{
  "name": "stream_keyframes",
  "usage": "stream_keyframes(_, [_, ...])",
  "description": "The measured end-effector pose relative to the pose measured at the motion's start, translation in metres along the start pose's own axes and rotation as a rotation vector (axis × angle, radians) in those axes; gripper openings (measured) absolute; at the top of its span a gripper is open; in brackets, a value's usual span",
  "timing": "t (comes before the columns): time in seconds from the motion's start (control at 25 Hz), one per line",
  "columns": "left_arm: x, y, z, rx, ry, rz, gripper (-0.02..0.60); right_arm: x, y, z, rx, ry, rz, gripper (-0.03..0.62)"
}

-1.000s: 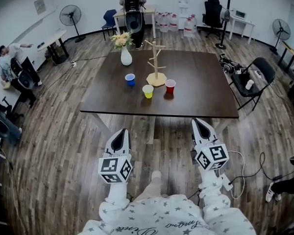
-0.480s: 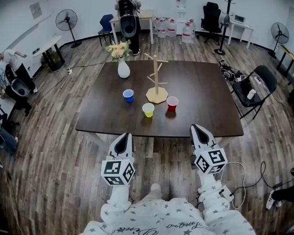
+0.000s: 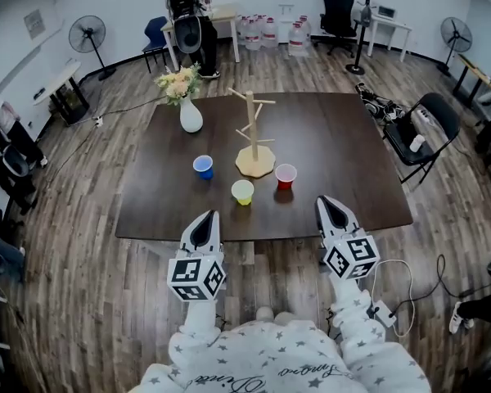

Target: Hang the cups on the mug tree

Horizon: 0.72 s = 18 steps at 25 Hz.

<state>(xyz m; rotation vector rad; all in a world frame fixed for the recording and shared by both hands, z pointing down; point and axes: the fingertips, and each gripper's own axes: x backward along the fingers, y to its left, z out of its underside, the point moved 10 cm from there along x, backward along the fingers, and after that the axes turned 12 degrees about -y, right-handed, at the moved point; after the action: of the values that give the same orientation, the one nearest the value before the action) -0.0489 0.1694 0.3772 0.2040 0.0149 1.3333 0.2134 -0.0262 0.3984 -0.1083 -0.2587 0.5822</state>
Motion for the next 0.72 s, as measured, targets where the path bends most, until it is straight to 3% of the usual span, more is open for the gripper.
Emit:
stream_keyframes(0.4, [-0.064, -0.005, 0.028, 0.051, 0.100, 0.133, 0.025, -0.031, -0.027, 0.023, 0.002, 0.079, 0.059, 0.018])
stream_keyframes(0.72, [-0.114, -0.008, 0.055, 0.130, 0.169, 0.165, 0.025, -0.071, -0.058, 0.055, 0.014, 0.179, 0.003, 0.018])
